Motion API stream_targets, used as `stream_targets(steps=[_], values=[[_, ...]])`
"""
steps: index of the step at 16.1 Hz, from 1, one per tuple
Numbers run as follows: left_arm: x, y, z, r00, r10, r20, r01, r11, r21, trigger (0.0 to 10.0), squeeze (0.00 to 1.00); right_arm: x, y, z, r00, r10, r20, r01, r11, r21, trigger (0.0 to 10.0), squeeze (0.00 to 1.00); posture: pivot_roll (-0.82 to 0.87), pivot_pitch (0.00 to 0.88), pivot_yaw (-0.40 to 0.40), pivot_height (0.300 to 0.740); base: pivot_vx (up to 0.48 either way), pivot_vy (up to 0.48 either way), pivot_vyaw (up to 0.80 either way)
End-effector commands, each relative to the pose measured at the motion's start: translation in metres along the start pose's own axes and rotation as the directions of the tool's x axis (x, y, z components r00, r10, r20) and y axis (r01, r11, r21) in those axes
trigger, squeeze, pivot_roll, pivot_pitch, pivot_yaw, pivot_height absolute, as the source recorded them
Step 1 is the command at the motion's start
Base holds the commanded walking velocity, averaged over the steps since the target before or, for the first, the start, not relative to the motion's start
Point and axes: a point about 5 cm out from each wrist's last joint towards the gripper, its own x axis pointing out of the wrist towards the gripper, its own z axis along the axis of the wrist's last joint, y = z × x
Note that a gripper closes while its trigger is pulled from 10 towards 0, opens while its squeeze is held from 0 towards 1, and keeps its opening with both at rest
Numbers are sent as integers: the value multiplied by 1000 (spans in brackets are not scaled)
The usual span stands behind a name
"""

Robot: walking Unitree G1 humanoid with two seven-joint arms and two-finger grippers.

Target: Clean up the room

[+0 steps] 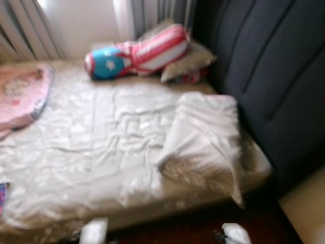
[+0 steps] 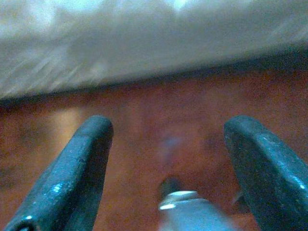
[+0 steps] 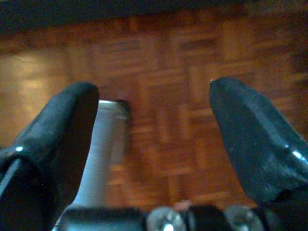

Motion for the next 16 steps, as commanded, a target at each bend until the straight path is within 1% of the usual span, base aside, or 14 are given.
stream_targets(steps=[1, 11, 16], values=[[-7, 19, -18, 997, 45, -66, -44, 999, 16, 10000, 0, 5, 15, 19, 997, 39, 62, -38, 999, -10, 10000, 0, 16, 0, -44, 731, 364, 0, 0], [-6, 18, -17, 997, 46, -69, -46, 999, 11, 10000, 0, 5, 15, 21, 997, 41, 67, -40, 999, -7, 10000, 0, 18, 0, -43, 731, 352, 0, 0], [-5, 17, -14, 997, 47, -59, -46, 999, 13, 10000, 0, 5, 16, 21, 997, 40, 70, -40, 999, 3, 10000, 0, 18, 0, -41, 731, 0, 0, 0]])
